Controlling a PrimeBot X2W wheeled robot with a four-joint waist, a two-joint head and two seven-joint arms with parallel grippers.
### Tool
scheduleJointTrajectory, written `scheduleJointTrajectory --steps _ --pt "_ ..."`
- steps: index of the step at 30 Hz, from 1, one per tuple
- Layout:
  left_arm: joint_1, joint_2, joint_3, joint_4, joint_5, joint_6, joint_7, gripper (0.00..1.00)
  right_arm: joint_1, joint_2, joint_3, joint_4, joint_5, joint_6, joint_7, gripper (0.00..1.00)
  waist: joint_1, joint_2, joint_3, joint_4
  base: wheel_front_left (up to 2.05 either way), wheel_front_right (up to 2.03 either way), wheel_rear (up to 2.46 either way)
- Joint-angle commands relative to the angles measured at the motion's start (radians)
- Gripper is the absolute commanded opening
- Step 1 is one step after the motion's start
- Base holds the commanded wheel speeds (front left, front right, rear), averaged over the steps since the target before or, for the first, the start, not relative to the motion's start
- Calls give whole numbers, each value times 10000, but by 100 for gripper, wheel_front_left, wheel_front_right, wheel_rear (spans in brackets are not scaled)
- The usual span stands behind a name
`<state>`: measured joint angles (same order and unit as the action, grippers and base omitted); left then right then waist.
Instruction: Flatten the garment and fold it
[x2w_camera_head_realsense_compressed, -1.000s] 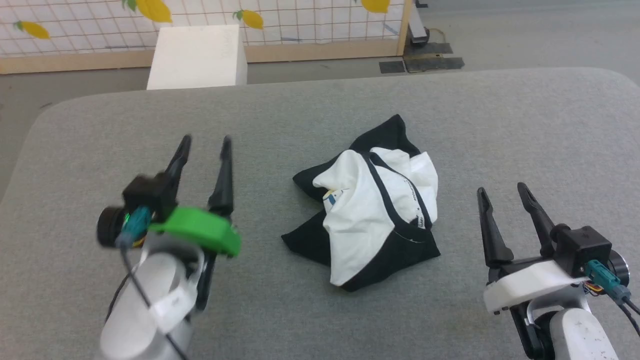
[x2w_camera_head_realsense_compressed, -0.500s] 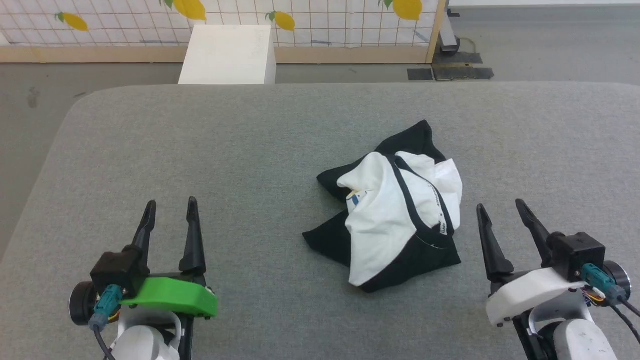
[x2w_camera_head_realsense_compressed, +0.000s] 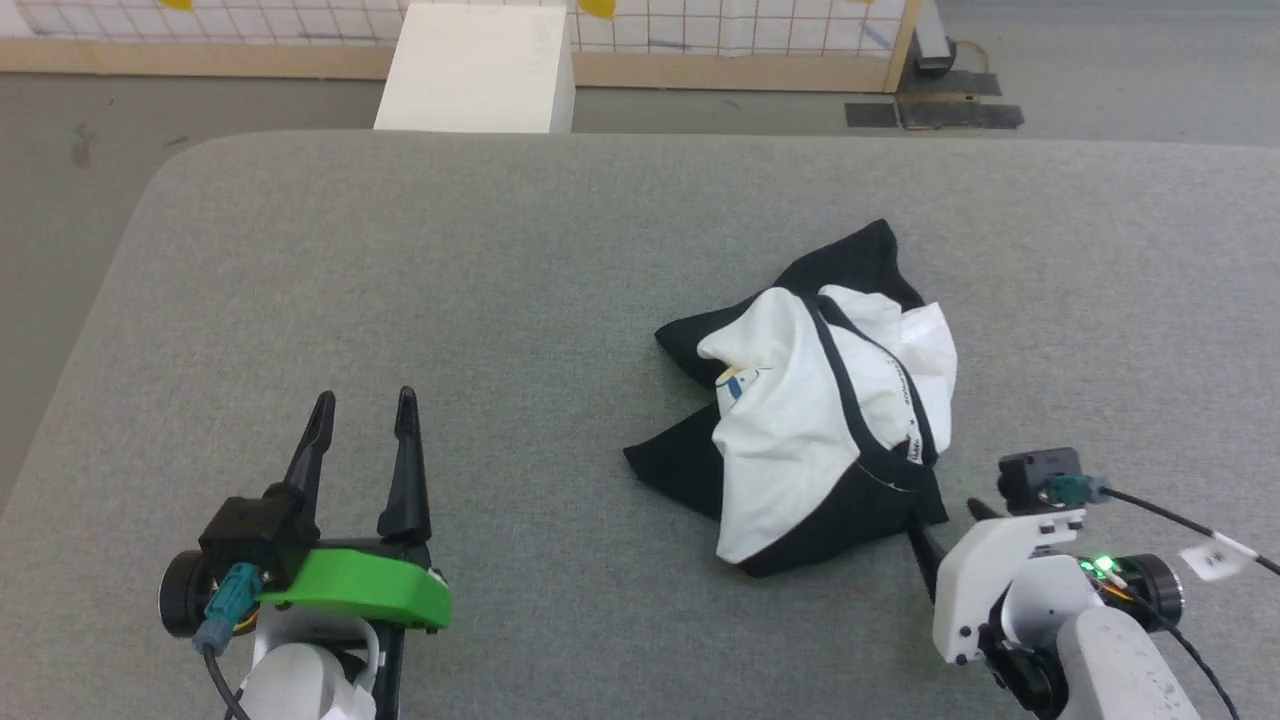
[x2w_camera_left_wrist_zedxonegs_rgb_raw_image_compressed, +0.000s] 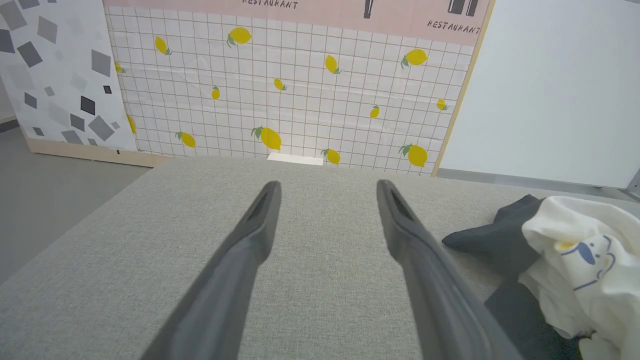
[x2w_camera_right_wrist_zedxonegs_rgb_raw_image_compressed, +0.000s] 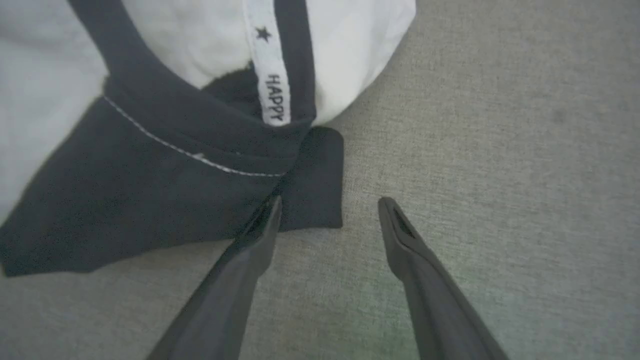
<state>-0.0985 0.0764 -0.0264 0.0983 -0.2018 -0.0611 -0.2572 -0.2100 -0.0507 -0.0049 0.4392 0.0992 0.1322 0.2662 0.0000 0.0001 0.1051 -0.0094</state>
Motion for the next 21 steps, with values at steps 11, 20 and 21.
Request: scheduleJointTrajectory --steps 11,20,21 --pt "-299 -208 235 278 264 -304 -45 100 -1164 5 14 1279 -191 -15 1362 0 0 -1 334 138 0 0 0" --pt "-148 -245 310 362 284 -378 -45 100 -136 5 -3242 -1912 -978 -15 -662 0 0 -1 -105 -111 0 0 0" --pt "-142 -248 307 366 283 -384 -45 100 115 5 -3771 -2260 -1052 -15 -518 0 0 -1 -115 -138 0 0 0"
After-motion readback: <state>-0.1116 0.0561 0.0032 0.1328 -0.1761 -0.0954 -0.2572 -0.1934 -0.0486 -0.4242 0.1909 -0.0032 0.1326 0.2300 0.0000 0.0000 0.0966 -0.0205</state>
